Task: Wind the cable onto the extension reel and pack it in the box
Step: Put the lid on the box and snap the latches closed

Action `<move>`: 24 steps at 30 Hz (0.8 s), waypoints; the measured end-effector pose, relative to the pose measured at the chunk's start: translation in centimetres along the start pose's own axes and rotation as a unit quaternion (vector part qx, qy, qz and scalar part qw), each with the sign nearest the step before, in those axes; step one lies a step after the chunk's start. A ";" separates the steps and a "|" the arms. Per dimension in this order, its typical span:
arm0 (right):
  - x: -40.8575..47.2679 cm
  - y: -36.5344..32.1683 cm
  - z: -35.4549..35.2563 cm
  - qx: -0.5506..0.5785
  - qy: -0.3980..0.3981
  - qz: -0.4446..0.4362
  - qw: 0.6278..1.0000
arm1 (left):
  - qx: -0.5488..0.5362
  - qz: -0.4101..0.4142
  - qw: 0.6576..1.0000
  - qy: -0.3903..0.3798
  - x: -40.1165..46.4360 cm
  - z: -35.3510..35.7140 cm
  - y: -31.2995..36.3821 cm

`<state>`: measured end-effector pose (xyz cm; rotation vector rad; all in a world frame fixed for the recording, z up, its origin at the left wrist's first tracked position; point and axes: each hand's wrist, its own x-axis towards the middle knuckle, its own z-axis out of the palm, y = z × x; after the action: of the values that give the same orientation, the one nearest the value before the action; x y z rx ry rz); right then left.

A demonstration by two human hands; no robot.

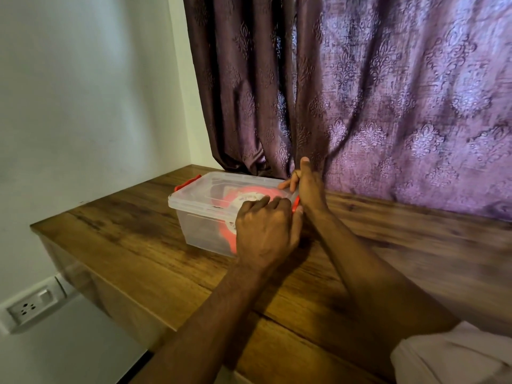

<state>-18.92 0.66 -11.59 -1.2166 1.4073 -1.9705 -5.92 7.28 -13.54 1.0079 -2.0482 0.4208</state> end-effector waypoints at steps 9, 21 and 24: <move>-1.2 0.2 0.0 -0.051 0.030 -0.045 0.997 | -0.078 0.028 0.996 0.023 -1.0 -0.6 -2.4; -8.0 -0.3 1.6 -0.311 -0.029 -0.306 0.899 | -0.244 -0.037 0.968 0.043 -3.9 -2.4 -12.8; -6.6 0.0 0.8 -0.319 -0.060 -0.322 0.889 | -0.190 0.013 0.982 -0.012 -3.8 -2.3 -14.2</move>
<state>-14.78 5.18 -14.19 -2.3084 1.8214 -1.7818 7.67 1.60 -15.76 0.7574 -2.0619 0.0242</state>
